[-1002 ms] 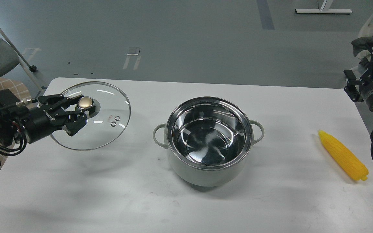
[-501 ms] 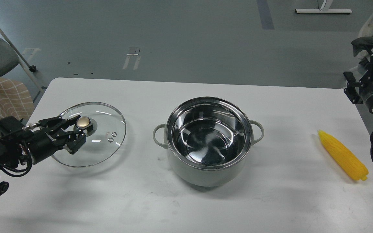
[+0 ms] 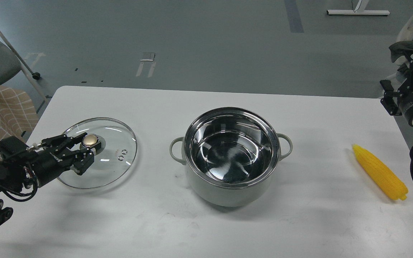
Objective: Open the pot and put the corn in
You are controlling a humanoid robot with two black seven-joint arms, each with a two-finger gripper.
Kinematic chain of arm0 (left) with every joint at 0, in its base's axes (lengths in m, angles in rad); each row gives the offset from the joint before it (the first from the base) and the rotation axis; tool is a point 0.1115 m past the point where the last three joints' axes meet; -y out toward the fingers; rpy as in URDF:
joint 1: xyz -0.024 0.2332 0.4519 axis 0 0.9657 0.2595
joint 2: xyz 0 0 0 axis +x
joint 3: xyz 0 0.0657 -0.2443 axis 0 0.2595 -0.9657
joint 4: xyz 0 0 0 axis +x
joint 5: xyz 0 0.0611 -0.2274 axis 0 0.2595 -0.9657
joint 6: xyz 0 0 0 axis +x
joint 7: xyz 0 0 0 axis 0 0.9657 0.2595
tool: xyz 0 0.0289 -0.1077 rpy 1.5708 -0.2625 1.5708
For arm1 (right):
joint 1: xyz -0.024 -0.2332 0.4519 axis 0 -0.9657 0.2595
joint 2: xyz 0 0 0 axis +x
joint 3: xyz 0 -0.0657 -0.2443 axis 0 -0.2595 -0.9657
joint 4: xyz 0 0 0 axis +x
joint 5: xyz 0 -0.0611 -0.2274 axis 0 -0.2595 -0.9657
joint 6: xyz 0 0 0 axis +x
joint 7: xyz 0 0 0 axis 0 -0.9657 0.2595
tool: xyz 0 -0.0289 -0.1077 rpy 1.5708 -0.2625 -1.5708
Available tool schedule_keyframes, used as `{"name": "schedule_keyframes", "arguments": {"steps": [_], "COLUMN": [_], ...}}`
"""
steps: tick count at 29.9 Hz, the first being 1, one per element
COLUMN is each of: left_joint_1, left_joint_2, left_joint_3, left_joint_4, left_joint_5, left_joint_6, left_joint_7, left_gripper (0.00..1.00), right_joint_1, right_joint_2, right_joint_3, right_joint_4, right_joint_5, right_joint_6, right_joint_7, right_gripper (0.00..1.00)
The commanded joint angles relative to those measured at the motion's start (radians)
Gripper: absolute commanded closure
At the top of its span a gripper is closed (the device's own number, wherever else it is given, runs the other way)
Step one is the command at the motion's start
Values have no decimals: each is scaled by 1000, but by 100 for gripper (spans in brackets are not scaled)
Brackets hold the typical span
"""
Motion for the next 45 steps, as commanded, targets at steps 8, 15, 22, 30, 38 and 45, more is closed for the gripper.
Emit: {"name": "schedule_keyframes", "arguments": {"steps": [8, 15, 22, 30, 38, 45], "left_joint_1": [0, -23, -146, -324, -483, -503], "left_joint_2": [-3, 27, 118, 129, 67, -118], "left_joint_3": [13, -17, -24, -44, -54, -149], "left_joint_4": [0, -20, -133, -265, -250, -140], "left_joint_5": [-18, -78, -292, -760, -1300, -1580], "left_joint_6": [1, -8, -115, -345, -548, -643], "left_joint_7": [0, 0, 0, 0, 0, 55], "left_gripper": [4, 4, 4, 4, 4, 3], "right_joint_1": [0, 2, 3, 21, 60, 57], "right_joint_2": [0, 0, -1, -6, -10, -13], "right_joint_3": [1, 1, 1, 1, 2, 53], "right_joint_4": [0, 0, 2, 2, 0, 20], "right_joint_5": [0, -1, -1, -5, -3, 6], "right_joint_6": [0, 0, 0, 0, 8, 83], "right_joint_7": [0, 0, 0, 0, 0, 0], "right_gripper": [0, 0, 0, 0, 0, 0]}}
